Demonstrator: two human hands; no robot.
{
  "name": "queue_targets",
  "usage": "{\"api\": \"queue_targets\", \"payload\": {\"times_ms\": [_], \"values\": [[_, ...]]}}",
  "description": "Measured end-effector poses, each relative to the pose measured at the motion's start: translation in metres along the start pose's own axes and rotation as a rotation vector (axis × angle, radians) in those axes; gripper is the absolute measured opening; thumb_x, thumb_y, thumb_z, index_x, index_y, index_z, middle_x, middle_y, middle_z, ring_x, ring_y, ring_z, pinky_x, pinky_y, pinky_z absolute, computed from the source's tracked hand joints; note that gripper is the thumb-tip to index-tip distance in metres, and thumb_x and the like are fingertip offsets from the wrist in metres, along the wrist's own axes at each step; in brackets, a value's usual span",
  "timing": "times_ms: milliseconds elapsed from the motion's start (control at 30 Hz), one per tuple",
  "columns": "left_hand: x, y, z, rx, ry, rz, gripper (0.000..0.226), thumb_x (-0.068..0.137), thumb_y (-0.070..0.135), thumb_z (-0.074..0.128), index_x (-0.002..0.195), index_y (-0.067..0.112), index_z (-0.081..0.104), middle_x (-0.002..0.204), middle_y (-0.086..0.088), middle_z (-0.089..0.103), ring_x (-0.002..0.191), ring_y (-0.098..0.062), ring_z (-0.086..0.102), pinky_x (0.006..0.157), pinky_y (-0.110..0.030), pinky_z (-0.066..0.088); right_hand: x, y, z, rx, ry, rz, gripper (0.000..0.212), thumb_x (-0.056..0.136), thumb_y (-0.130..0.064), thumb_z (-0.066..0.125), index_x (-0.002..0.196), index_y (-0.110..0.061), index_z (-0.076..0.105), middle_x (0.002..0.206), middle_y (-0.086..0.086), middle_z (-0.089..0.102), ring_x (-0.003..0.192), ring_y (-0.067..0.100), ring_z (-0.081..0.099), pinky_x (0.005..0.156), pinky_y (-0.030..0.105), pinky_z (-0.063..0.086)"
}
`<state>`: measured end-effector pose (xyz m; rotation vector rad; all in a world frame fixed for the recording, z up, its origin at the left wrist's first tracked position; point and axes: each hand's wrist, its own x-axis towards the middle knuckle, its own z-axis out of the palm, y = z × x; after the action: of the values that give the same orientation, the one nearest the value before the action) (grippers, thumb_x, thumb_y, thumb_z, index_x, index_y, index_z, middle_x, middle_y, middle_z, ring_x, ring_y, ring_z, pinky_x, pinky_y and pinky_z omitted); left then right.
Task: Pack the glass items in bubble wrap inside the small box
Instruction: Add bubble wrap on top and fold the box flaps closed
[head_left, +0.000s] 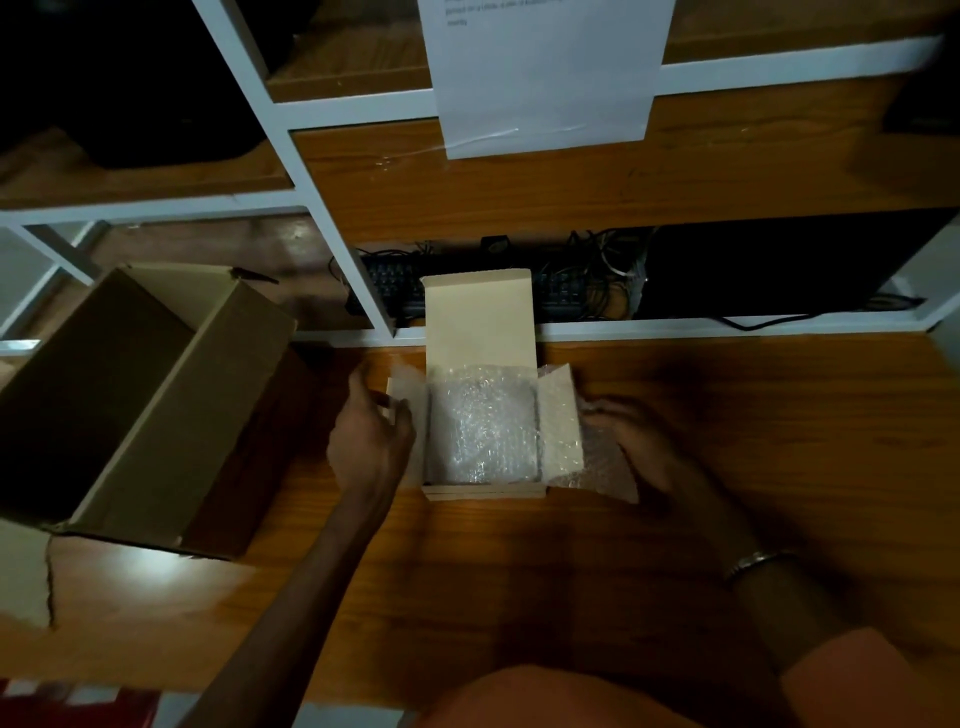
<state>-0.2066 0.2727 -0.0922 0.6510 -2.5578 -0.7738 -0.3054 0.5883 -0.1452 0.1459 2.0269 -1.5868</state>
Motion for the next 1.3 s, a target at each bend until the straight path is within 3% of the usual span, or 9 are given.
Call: {"api": "queue_targets", "payload": {"times_ms": [133,267,367,600,733,833,967,1133,1300], "values": [[-0.003,0.027,0.008,-0.086,-0.088,0.092,0.063,0.101,0.032,0.070,0.155,0.020,0.041,0.103,0.009,0.073,0.066,-0.012,0.072,0.052,-0.034,0.058,-0.004,-0.015,-0.011,-0.131,0.090,0.027,0.028,0.092,-0.035,0.079,0.111,-0.019,0.067,0.110,0.004,0.069,0.098,0.024,0.066,0.081,0.039,0.054],[-0.007,0.031,0.029,0.003,-0.313,0.185,0.069,0.100,0.053,0.068,0.155,0.019,0.042,0.118,0.000,0.077,0.076,-0.014,0.075,0.065,-0.040,0.064,-0.013,-0.051,-0.019,-0.335,0.172,-0.071,0.037,0.088,-0.026,0.084,0.113,-0.013,0.061,0.101,0.003,0.063,0.084,0.019,0.058,0.067,0.030,0.045],[-0.012,0.036,0.036,0.027,-0.383,0.161,0.080,0.096,0.073,0.059,0.153,0.020,0.044,0.124,-0.001,0.075,0.087,-0.015,0.076,0.075,-0.044,0.066,-0.020,-0.085,-0.014,-0.354,0.215,-0.177,0.046,0.077,-0.015,0.092,0.108,-0.013,0.058,0.094,-0.002,0.061,0.087,0.020,0.061,0.070,0.033,0.048],[-0.009,0.033,0.031,-0.357,-0.445,-0.179,0.057,0.111,0.062,0.032,0.130,0.020,0.066,0.119,-0.002,0.075,0.099,-0.016,0.074,0.096,-0.047,0.060,-0.029,-0.137,0.062,-0.149,-0.077,-0.258,0.054,0.080,0.003,0.084,0.123,-0.018,0.060,0.125,0.007,0.060,0.111,0.022,0.065,0.076,0.042,0.063],[-0.003,0.025,0.023,-0.558,-0.523,-0.305,0.070,0.107,0.073,0.025,0.135,0.026,0.068,0.127,-0.002,0.074,0.111,-0.018,0.073,0.099,-0.042,0.058,-0.017,-0.128,0.107,-0.136,-0.280,-0.320,0.055,0.087,-0.013,0.084,0.134,-0.029,0.060,0.140,0.001,0.053,0.129,0.015,0.055,0.095,0.048,0.062],[-0.005,0.019,0.021,-0.586,-0.536,-0.314,0.072,0.107,0.072,0.024,0.129,0.022,0.071,0.126,-0.004,0.076,0.111,-0.015,0.073,0.099,-0.039,0.057,-0.008,-0.118,0.107,-0.163,-0.040,-0.471,0.039,0.092,-0.022,0.080,0.127,-0.033,0.065,0.132,-0.001,0.052,0.119,0.006,0.055,0.095,0.041,0.059],[-0.011,0.020,0.019,-0.445,-0.589,-0.233,0.068,0.094,0.088,0.040,0.122,0.034,0.071,0.128,0.006,0.074,0.116,-0.012,0.067,0.101,-0.041,0.050,-0.010,-0.108,0.073,-0.098,0.309,-0.592,0.036,0.090,-0.020,0.081,0.123,-0.026,0.067,0.125,0.002,0.048,0.109,0.006,0.053,0.080,0.008,0.046],[-0.015,0.013,0.027,-0.251,-0.525,-0.032,0.029,0.101,0.047,0.070,0.116,0.023,0.075,0.117,0.006,0.078,0.112,-0.013,0.072,0.096,-0.041,0.060,-0.008,-0.085,0.051,-0.368,0.187,-0.520,0.033,0.087,-0.021,0.084,0.117,-0.023,0.068,0.125,0.002,0.057,0.112,0.019,0.062,0.087,0.025,0.055],[-0.019,0.001,0.026,-0.135,-0.425,-0.012,0.063,0.094,0.023,0.081,0.147,0.021,0.048,0.115,-0.001,0.078,0.092,-0.018,0.076,0.073,-0.048,0.066,-0.013,-0.082,0.057,-1.020,-0.105,-0.489,0.086,0.080,-0.036,0.088,0.155,-0.032,0.046,0.158,0.002,0.038,0.147,0.025,0.033,0.116,0.044,0.034]]}}
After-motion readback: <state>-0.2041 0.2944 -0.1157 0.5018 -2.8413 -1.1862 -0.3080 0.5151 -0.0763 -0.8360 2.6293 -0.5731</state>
